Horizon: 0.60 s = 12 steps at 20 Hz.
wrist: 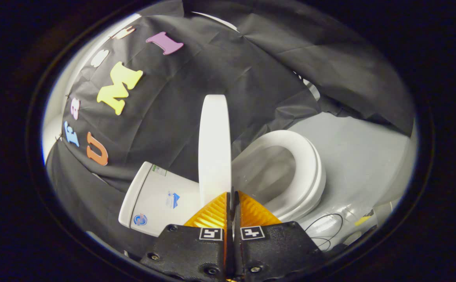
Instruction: Open the toilet lid.
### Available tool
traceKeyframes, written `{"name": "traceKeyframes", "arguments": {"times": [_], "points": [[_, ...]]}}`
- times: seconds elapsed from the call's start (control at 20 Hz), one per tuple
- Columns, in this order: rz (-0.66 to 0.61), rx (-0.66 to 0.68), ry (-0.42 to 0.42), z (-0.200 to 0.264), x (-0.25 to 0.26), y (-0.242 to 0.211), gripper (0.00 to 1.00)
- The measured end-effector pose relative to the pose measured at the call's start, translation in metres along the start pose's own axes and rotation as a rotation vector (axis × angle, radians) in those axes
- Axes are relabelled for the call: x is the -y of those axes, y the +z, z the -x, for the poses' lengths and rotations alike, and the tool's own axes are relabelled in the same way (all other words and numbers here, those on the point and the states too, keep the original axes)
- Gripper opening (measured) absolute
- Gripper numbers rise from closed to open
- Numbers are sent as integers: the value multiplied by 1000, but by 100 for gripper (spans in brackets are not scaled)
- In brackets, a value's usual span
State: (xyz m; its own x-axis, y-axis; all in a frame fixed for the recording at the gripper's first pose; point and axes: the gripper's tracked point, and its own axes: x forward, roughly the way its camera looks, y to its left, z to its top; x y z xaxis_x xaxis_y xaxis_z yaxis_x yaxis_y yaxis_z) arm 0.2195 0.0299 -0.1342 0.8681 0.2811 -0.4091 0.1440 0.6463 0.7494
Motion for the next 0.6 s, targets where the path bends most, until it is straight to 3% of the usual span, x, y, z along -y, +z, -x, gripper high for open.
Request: {"name": "traceKeyframes", "arguments": {"times": [0.6], "points": [[148, 43, -66, 7, -48, -6, 4]]}}
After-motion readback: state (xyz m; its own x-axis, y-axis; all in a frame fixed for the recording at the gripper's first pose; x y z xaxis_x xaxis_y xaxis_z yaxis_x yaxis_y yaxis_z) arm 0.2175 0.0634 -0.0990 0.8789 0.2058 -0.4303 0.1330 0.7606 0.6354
